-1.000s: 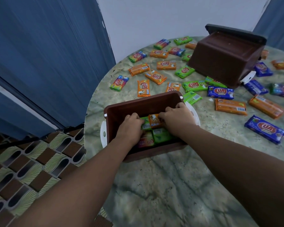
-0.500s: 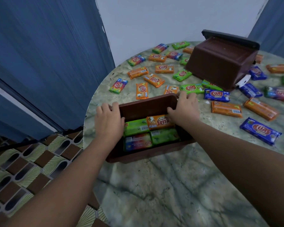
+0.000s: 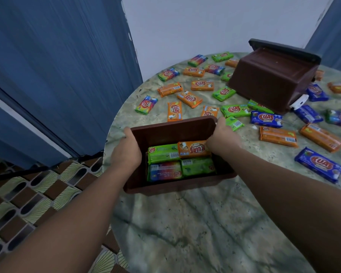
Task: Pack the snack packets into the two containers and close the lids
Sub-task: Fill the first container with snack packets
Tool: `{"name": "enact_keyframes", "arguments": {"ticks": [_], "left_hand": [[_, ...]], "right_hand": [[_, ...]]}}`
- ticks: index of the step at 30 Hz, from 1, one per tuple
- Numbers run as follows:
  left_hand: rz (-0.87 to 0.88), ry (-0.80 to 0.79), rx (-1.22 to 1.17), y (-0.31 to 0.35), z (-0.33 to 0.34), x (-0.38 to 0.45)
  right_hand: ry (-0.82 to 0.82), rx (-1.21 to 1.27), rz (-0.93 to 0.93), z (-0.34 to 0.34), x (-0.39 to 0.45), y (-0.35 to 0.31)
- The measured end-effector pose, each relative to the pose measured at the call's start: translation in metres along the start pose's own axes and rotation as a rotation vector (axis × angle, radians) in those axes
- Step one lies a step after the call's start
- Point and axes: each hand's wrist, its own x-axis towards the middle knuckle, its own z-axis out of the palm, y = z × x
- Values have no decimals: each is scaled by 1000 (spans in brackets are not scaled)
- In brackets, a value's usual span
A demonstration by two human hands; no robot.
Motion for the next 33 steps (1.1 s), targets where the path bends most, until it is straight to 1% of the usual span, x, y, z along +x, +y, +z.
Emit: {"name": "enact_keyframes", "arguments": {"ticks": [3,5,9,12,16,20,22,24,26,28,30,33], "left_hand": [[12,-11,-6,-10,4,21],[29,-8,-27,-16,5,35],[72,-24,-41,-23,3,62],[112,-36,-22,-25,3,80],[143,-55,-10,-25,0,95],[157,-92,-11,-21,-7,95],[184,-44,35,-21,-10,95],[263,78,93,-19,-9,96],[349,190,49,-8,-10,96],[408,244,-25,16,-17,95],[466,203,-34,49,-26,91],[552,64,-79,97,-35,90]], "right_hand": [[-4,34,19,4,1,-10],[1,15,53,6,3,-20],[40,-31,101,13,8,-35],[64,-13,130,19,13,-44],[88,13,188,24,14,-53],[103,40,198,24,11,-56],[78,105,203,23,11,-54],[51,265,214,19,13,-53],[47,454,244,13,17,-51],[69,584,280,4,22,-47],[97,628,295,-6,27,-36],[124,613,306,-16,33,-16]]}}
